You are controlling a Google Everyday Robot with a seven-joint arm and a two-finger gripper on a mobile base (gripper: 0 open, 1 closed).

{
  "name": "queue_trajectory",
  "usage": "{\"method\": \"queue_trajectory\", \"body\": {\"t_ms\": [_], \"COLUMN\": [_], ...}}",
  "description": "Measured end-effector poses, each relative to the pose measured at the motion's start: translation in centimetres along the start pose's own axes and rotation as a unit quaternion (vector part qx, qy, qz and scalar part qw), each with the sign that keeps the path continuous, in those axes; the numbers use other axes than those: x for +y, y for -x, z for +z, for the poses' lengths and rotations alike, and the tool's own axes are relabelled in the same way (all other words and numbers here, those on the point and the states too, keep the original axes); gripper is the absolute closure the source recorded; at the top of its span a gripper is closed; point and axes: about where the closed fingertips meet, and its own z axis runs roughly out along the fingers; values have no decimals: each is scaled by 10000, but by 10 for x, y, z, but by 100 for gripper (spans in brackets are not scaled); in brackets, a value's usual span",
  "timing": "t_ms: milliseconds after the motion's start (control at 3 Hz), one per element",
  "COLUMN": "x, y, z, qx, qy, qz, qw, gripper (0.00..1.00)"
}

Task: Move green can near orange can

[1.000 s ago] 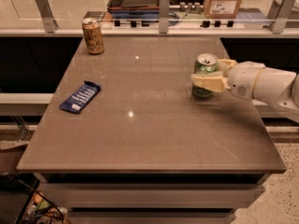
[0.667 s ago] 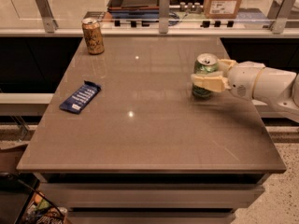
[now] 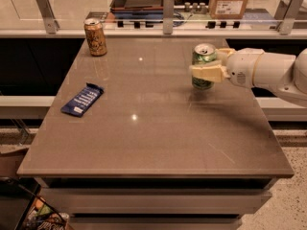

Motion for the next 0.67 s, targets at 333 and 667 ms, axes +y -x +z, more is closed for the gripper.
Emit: {"method": "queue_trajectory", "body": {"t_ms": [333, 667], "x": [-6, -7], "y": [21, 42], "z": [12, 30], "qx": [30, 3], "qy": [-27, -43], "qz": [-30, -57], "qw": [10000, 10000], "gripper": [100, 100]}}
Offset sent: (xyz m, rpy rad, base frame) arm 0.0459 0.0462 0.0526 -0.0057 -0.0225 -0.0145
